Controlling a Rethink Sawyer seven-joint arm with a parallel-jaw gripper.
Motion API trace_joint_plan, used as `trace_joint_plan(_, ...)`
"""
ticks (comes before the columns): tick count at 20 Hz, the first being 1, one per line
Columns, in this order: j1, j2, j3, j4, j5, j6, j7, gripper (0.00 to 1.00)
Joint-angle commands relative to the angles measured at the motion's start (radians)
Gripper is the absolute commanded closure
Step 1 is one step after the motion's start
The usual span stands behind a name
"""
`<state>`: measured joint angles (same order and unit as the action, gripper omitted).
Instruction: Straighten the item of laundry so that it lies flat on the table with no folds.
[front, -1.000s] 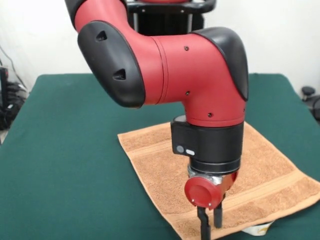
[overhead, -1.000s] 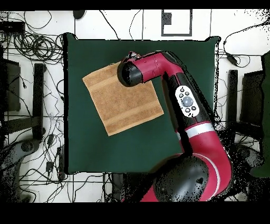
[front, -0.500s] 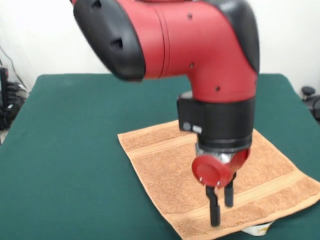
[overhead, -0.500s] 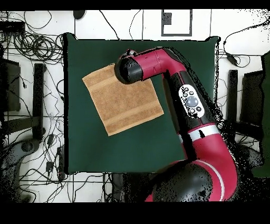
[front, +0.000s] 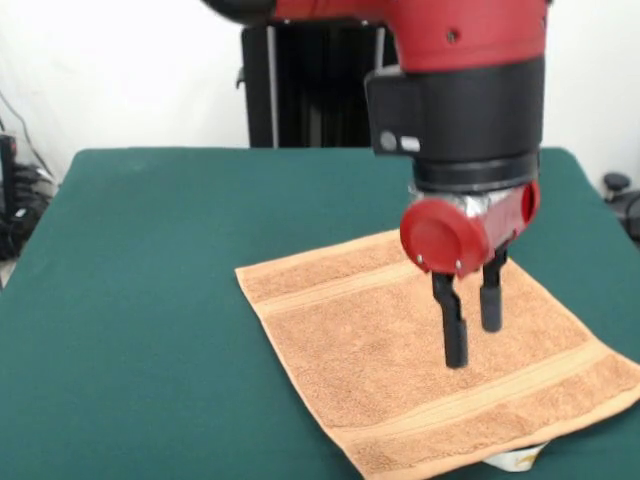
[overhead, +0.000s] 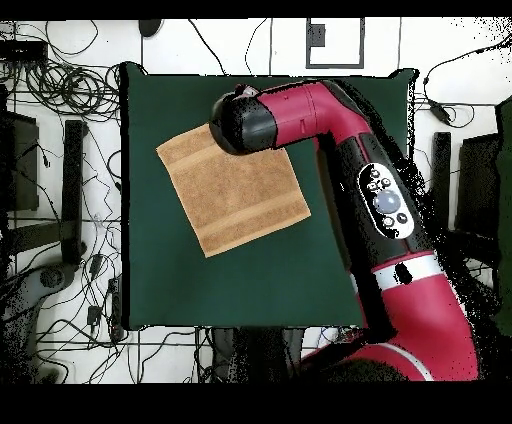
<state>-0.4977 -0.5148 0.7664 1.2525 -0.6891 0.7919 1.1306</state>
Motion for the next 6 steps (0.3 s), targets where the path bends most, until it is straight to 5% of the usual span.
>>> trace_joint_plan(1,0.024,-0.032,-0.132,0.076,0.112,0.105,0.268,0.0)
trace_joint_plan(6,0.031,-0.021,-0.151,0.025,0.154,0.118,0.192,0.0)
